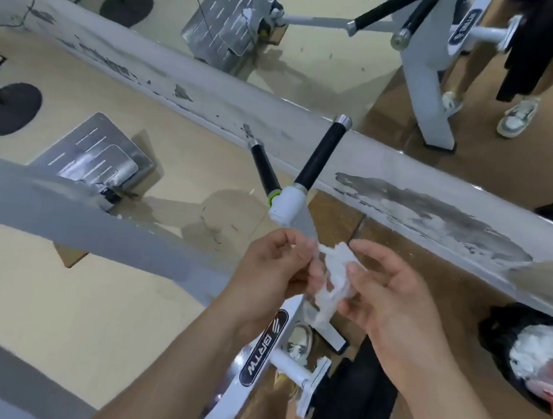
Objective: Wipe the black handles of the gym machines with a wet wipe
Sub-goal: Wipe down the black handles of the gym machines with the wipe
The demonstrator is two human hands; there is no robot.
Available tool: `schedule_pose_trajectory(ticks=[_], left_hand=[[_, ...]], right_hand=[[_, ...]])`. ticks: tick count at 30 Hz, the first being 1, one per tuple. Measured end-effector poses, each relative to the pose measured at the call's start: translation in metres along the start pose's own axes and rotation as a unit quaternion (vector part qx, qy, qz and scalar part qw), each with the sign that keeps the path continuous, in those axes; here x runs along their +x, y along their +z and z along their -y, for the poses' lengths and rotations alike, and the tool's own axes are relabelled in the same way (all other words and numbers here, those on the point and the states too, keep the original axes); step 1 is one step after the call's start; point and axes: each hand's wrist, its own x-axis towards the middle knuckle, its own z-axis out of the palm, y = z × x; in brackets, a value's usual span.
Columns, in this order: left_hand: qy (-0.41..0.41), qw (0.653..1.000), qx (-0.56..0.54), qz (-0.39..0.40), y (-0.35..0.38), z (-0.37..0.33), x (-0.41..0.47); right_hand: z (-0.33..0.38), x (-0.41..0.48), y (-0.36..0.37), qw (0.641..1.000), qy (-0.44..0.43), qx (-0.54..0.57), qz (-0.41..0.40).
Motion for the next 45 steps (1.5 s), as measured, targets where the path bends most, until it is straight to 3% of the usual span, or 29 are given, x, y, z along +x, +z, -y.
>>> schedule_pose_trajectory(ticks=[3, 6, 9, 12, 16, 19, 22, 25, 27, 31, 34, 39, 42, 45], left_hand=[[-0.015, 0.998, -0.053, -0.004, -0.022, -0.007, 0.046], [-0.023, 0.999, -0.022, 0.011, -0.041, -0.004, 0.077], [-0.009, 0.997, -0.010, 0.074, -0.049, -0.005, 0.094], [0.039, 0.996, 0.062, 0.053, -0.057, -0.006, 0.108], [0.098, 0.976, 0.195, -0.028, -0.062, -0.011, 0.130], [0.167, 0.956, 0.241, -0.022, -0.062, -0.012, 0.142], [0.171, 0.973, 0.151, 0.023, -0.059, -0.012, 0.154], [0.092, 0.991, 0.015, 0.092, -0.060, -0.014, 0.167], [0.068, 0.991, -0.022, 0.117, -0.063, -0.011, 0.175], [0.079, 0.996, -0.013, 0.026, -0.064, -0.007, 0.186], [0.111, 0.992, 0.003, -0.052, -0.055, -0.004, 0.188], [0.225, 0.940, 0.235, -0.107, -0.049, 0.013, 0.191], [0.233, 0.922, 0.279, -0.132, -0.053, 0.020, 0.198], [0.243, 0.914, 0.298, -0.128, -0.049, 0.029, 0.200]], right_hand=[[0.006, 0.040, 0.021, 1.000, 0.006, 0.015, -0.016], [0.011, 0.074, 0.039, 0.999, -0.028, -0.015, -0.015], [0.015, 0.102, 0.050, 0.997, -0.023, -0.061, 0.036], [0.019, 0.122, 0.050, 0.989, -0.001, -0.129, 0.073], [0.028, 0.142, 0.045, 0.964, -0.051, -0.261, -0.007], [0.021, 0.160, 0.040, 0.945, -0.095, -0.303, -0.075], [0.007, 0.174, 0.040, 0.964, -0.079, -0.237, -0.089], [-0.002, 0.185, 0.045, 0.998, 0.017, -0.022, -0.053], [-0.008, 0.192, 0.049, 0.990, 0.075, 0.116, -0.040], [-0.030, 0.209, 0.052, 0.948, 0.144, 0.284, -0.005], [-0.039, 0.213, 0.054, 0.931, 0.151, 0.332, 0.018], [-0.045, 0.209, 0.050, 0.982, 0.093, 0.164, 0.030], [-0.037, 0.205, 0.047, 0.994, 0.025, 0.085, 0.063], [-0.035, 0.206, 0.046, 0.998, -0.056, 0.008, 0.012]])
